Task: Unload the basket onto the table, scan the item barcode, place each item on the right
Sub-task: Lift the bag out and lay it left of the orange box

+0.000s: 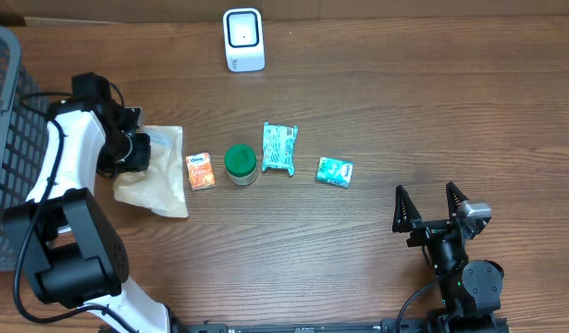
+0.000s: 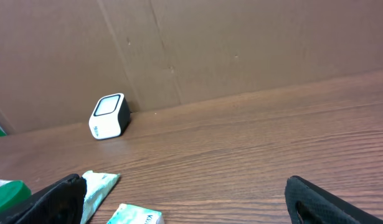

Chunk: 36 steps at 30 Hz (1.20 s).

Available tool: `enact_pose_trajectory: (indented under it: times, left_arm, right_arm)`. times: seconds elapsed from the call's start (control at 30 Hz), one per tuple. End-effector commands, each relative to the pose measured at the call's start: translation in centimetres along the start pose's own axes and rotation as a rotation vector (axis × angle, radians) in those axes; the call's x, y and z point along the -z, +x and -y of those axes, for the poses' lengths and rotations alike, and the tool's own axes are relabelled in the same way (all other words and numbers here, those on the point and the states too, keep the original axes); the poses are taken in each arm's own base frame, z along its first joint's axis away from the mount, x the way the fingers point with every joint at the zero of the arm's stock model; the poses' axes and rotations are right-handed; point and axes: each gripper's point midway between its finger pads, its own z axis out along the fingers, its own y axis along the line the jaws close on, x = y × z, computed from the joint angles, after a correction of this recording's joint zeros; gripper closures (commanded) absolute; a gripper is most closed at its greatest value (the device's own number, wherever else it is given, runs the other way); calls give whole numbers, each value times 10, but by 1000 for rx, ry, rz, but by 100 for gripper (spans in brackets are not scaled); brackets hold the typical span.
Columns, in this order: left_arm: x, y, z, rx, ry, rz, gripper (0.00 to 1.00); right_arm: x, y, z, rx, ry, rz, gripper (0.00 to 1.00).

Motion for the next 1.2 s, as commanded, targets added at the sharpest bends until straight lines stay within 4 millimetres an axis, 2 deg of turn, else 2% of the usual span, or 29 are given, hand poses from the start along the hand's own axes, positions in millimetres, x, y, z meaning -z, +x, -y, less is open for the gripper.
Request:
enact_pose_trajectory:
  times: [0.0, 0.17, 0.2, 0.23, 0.27, 0.3, 0.33, 0.4, 0.47, 0.63, 0.67, 0.7, 0.77, 0.83, 1.03, 1.17]
  left_arm:
    - [-16, -2, 29, 42, 69, 18, 96]
    - [-32, -11, 70, 15, 143, 75, 96]
    - [-32, -11, 74, 5, 142, 75, 93]
    - [-32, -11, 77, -5, 141, 76, 86]
    - [-32, -12, 80, -12, 142, 79, 74]
    - [-30, -14, 80, -9, 139, 83, 56]
    - [-29, -15, 79, 2, 133, 86, 30]
    - [-25, -19, 74, 26, 118, 96, 1]
    - [-18, -22, 72, 31, 115, 110, 1]
    - [26, -37, 64, 53, 106, 192, 0]
    - [39, -40, 63, 57, 105, 214, 0]
    - [65, -44, 61, 58, 102, 264, 0]
    - [93, -45, 62, 64, 103, 315, 0]
    - [134, -37, 64, 65, 103, 376, 0]
    - [211, -4, 62, 65, 63, 524, 0]
    - [257, 31, 62, 63, 41, 639, 1]
  right_arm:
    - [0, 2, -2, -2, -10, 2, 0]
    - [0, 2, -2, -2, -10, 2, 0]
    - [0, 2, -2, -2, -10, 2, 0]
    - [0, 2, -2, -2, -10, 2, 0]
    - [0, 2, -2, -2, -10, 2, 0]
    - [0, 2, -2, -2, -10, 2, 0]
    - [0, 2, -2, -2, -10, 2, 0]
    - [0, 2, -2, -2, -10, 2, 0]
    - [0, 2, -2, -2, -10, 2, 0]
    - [0, 2, -2, -2, -10, 2, 0]
    - [0, 2, -2, -2, -10, 2, 0]
    - [0, 2, -2, -2, -10, 2, 0]
    - [0, 2, -2, -2, -10, 2, 0]
    - [0, 2, -2, -2, -10, 2, 0]
    - [0, 2, -2, -2, -10, 2, 0]
    - [0, 2, -2, -2, -10, 2, 0]
